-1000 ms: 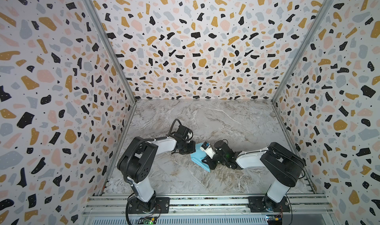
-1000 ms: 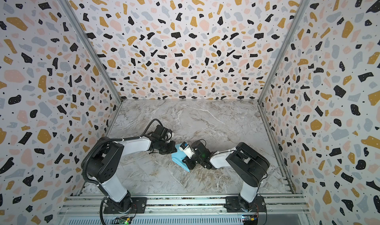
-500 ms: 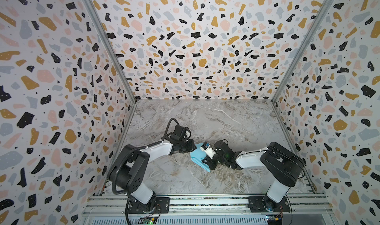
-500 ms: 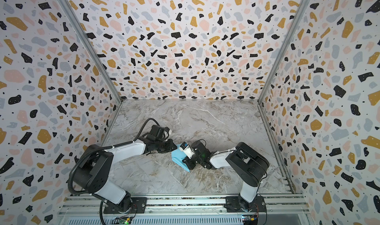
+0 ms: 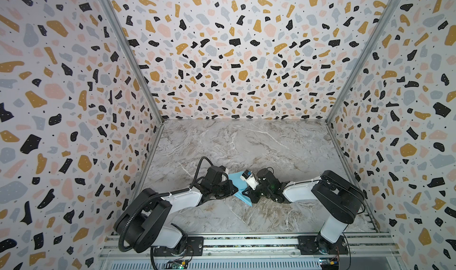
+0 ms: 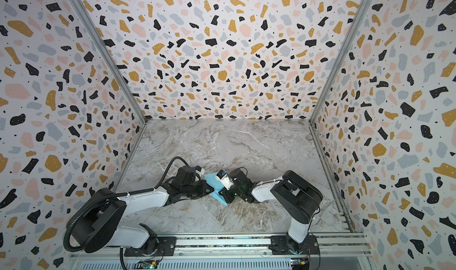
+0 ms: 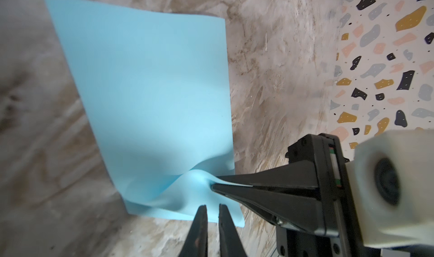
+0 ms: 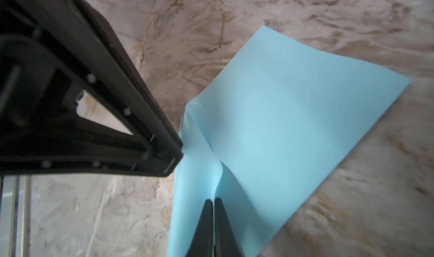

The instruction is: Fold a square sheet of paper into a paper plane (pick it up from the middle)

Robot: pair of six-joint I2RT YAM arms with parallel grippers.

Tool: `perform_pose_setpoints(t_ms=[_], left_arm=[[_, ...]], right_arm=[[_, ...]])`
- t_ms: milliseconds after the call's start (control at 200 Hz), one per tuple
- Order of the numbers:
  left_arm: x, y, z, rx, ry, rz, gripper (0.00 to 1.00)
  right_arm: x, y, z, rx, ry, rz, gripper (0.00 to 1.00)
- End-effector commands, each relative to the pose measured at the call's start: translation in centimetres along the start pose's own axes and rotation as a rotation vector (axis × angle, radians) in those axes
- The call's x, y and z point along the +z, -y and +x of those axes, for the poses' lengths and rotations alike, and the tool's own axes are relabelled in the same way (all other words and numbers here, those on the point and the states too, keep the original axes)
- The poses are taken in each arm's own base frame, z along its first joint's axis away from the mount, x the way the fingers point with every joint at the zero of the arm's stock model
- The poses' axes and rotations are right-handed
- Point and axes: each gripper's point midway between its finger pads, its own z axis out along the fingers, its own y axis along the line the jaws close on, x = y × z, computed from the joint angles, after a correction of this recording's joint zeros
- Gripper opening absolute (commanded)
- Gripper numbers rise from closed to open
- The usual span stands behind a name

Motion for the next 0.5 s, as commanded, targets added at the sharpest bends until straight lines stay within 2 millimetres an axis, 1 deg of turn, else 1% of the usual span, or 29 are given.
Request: perform_pose_setpoints(t_ms=[0,120,230,360,380,406,496], left_arm=[[0.3,1.3,-0.7,0.009,0.032,0.049,0.11],[0.7,1.2,-0.6,0.011,0.022,0.041,0.10],[1.2,0.9,-0.1,0.012,0.001,0.027,0.08],[1.6,-0.1,0.3,0.017,-0.011,-0.012,0.07],[1.6,-0.7,0.7,0.008,-0.025,-0.035,0.07],[1.6,-0.9,0.8,0.005,-0.028,-0.042,0.07],[1.7,-1.3,0.9,0.005,-0.028,-0.056,0.06]], right_arm=[[0.3,0.7,0.7,0.031,-0.031,0.021,0.07],[0.4,0.7,0.7,0.033,-0.034,0.017,0.07],[0.4,0.8,0.9,0.037,-0.039,0.019,0.07],[0.5,0.8,0.8,0.040,-0.038,0.021,0.07],[0.5,0.8,0.8,0.039,-0.038,0.020,0.07],[0.4,0.9,0.9,0.043,-0.040,0.022,0.07],[0.4,0.9,0.9,0.043,-0.040,0.023,0.07]])
